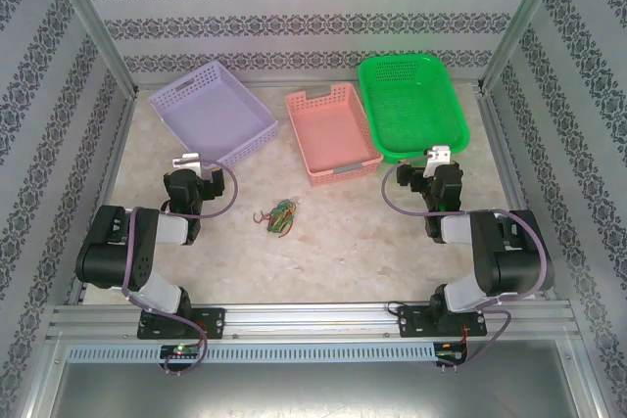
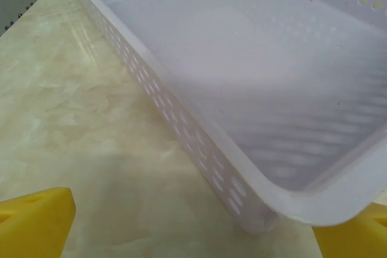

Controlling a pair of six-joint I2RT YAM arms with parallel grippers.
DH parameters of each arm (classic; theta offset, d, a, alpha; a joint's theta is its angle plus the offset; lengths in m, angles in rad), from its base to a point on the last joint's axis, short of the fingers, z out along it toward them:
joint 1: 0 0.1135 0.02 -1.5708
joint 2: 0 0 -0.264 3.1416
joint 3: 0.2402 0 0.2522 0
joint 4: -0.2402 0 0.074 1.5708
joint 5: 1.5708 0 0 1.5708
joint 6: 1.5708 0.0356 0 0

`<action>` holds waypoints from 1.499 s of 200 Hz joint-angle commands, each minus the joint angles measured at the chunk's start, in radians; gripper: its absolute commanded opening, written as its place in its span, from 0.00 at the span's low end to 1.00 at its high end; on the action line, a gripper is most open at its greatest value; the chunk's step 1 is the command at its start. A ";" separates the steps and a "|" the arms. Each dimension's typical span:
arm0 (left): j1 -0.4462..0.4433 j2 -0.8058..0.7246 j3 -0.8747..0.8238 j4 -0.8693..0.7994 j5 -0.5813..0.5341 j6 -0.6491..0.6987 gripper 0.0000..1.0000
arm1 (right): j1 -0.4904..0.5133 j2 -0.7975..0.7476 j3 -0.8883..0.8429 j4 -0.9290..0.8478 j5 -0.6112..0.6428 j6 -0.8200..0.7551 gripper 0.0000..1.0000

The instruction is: Untangle the cables

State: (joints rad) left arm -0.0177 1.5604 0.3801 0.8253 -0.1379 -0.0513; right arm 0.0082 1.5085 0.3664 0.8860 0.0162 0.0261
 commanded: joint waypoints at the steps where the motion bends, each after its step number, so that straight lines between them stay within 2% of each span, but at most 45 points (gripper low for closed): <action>1: 0.001 0.000 0.013 0.043 0.004 0.010 1.00 | -0.003 0.002 0.019 0.012 -0.022 0.000 0.98; 133: 0.001 -0.001 0.013 0.043 0.003 0.011 0.99 | -0.002 0.000 0.016 0.014 -0.022 0.000 0.98; 147: 0.001 -0.044 -0.007 0.046 0.030 0.021 1.00 | 0.005 -0.019 -0.006 0.039 -0.022 -0.012 0.98; 166: -0.007 -0.195 0.022 -0.158 -0.020 0.009 1.00 | 0.052 -0.105 -0.017 0.011 0.094 -0.027 0.98; 190: -0.037 -0.418 0.004 -0.356 -0.115 -0.038 1.00 | 0.108 -0.268 -0.029 -0.191 0.208 -0.022 0.98; 216: -0.054 -0.618 -0.001 -0.570 -0.126 -0.104 1.00 | 0.151 -0.418 0.011 -0.375 0.272 0.055 0.98; 252: -0.076 -0.740 0.033 -0.800 -0.090 -0.192 1.00 | 0.205 -0.578 0.007 -0.518 0.364 0.142 0.98; 300: -0.110 -0.792 0.075 -0.960 -0.018 -0.252 1.00 | 0.309 -0.683 0.113 -0.672 0.415 0.114 0.98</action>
State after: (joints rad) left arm -0.1024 0.7891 0.4133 0.0071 -0.1978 -0.2401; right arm 0.2749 0.8585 0.3923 0.3283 0.3687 0.1265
